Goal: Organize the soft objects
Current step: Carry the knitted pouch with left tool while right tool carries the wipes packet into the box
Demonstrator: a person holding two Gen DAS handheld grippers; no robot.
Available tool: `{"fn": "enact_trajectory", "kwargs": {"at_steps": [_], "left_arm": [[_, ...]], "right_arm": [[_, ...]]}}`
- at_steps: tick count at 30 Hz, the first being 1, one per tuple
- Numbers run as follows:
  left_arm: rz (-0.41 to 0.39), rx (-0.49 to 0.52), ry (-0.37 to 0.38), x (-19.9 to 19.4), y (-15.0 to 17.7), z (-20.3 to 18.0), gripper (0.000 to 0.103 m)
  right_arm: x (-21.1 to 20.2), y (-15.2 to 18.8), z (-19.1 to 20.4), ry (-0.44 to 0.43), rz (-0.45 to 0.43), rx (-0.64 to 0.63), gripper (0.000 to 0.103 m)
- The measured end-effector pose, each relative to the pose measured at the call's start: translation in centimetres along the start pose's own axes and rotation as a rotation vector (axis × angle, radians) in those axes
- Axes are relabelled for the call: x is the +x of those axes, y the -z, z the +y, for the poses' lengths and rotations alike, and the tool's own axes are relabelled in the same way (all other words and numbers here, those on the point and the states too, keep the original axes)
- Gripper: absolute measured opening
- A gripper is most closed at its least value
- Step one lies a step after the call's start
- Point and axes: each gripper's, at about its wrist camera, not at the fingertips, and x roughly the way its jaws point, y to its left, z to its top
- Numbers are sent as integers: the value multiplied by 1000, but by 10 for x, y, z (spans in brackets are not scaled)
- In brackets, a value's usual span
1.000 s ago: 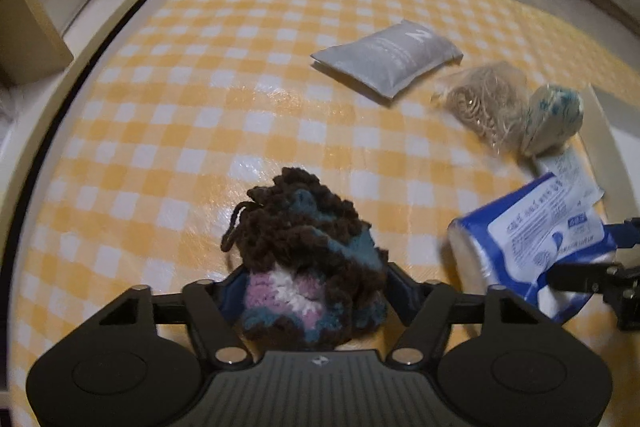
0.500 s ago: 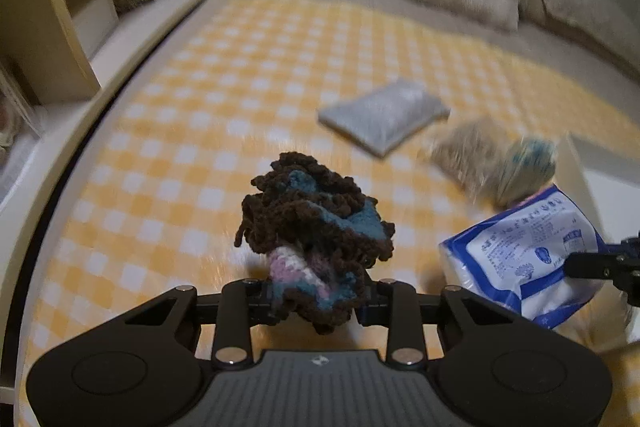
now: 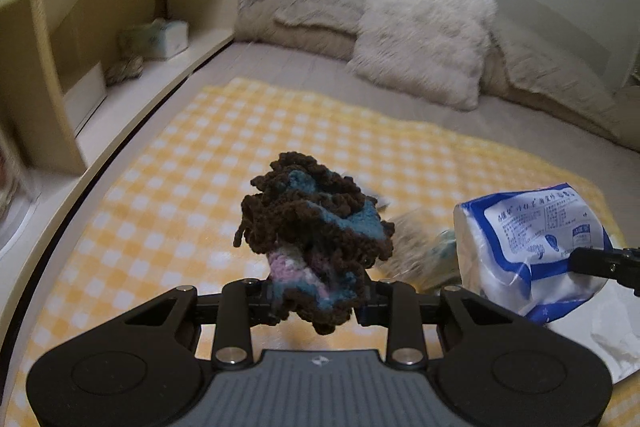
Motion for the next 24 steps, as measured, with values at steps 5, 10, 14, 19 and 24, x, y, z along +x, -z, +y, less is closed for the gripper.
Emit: {"fn": "enact_trajectory", "kwargs": {"at_steps": [5, 10, 14, 19, 24], "left_arm": [[-46, 8, 60, -8, -8, -28, 33], [-77, 46, 118, -13, -11, -61, 33], [-91, 77, 176, -14, -10, -88, 33], [-97, 116, 242, -12, -6, -119, 33], [-57, 154, 322, -3, 4, -154, 33]], "right_arm": [[-29, -5, -24, 26, -73, 29, 11], [-62, -6, -56, 56, -141, 90, 11], [-88, -3, -82, 93, -185, 125, 11], [-116, 6, -114, 152, -218, 172, 11], [-138, 19, -142, 202, -221, 210, 11]]}}
